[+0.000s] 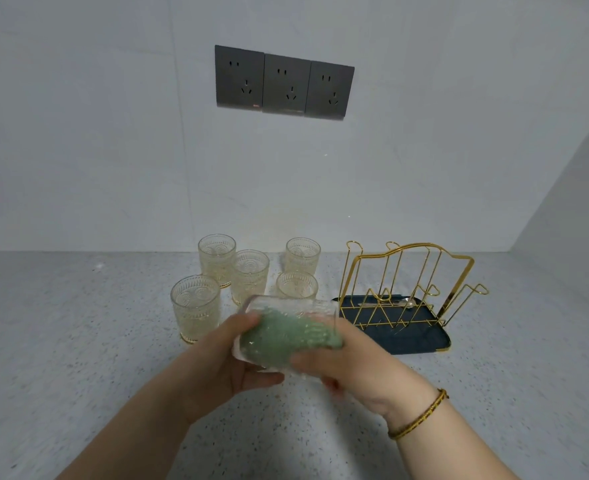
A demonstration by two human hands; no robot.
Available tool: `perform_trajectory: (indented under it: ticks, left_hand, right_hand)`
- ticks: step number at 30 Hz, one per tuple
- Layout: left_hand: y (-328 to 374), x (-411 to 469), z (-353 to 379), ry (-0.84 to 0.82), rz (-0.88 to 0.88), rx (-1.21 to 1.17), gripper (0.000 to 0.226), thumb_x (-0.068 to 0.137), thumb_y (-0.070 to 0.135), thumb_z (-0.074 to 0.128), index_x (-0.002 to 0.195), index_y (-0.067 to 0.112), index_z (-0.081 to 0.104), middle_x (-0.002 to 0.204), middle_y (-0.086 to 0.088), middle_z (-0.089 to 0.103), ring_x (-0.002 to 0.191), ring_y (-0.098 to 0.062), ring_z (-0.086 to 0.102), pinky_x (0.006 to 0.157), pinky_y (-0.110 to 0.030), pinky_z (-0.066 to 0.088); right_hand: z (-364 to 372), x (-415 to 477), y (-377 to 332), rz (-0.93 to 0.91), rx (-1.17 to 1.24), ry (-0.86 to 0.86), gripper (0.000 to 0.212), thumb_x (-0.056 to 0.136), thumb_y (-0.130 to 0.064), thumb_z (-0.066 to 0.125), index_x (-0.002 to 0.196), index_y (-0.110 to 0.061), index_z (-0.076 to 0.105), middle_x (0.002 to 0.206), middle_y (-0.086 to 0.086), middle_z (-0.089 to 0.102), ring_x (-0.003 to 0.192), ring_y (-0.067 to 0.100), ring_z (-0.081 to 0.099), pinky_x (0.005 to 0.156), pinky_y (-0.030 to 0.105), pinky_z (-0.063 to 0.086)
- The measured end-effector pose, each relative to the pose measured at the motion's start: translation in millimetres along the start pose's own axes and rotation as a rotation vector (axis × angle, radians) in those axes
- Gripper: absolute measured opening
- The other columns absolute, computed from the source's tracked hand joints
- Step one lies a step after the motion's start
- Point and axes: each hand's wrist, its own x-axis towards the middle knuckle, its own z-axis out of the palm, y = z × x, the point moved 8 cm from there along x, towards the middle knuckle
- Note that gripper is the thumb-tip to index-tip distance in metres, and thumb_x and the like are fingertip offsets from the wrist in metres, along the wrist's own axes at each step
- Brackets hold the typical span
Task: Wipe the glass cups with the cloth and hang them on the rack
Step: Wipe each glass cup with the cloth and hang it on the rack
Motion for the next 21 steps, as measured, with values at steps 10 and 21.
perform_trajectory:
  ticks: [10, 21]
  left_hand:
    - [1, 2, -5, 0.091, 0.006, 0.033, 0.047, 0.062, 0.042, 0.058, 0.099, 0.013, 0.063, 0.084, -0.011, 0.074, 0.067, -0.024, 0.071, 0.058, -0.035, 0.059]
    - [12, -6, -4, 0.069, 0.121, 0.15, 0.053, 0.053, 0.027, 0.076, 0.104, 0.018, 0.061, 0.096, -0.011, 0.073, 0.078, -0.027, 0.071, 0.062, -0.04, 0.06]
  right_hand:
    - [22, -8, -25, -0.106, -0.435, -0.108, 0.038, 0.086, -0.005, 0.052, 0.086, -0.041, 0.043, 0.068, -0.016, 0.045, 0.051, -0.013, 0.048, 0.049, 0.005, 0.037]
    - [18, -6, -1, 0.154, 0.297, 0.008, 0.019, 0.074, -0.011, 0.063, 0.092, -0.008, 0.06, 0.082, 0.017, 0.066, 0.062, 0.024, 0.054, 0.054, 0.028, 0.043]
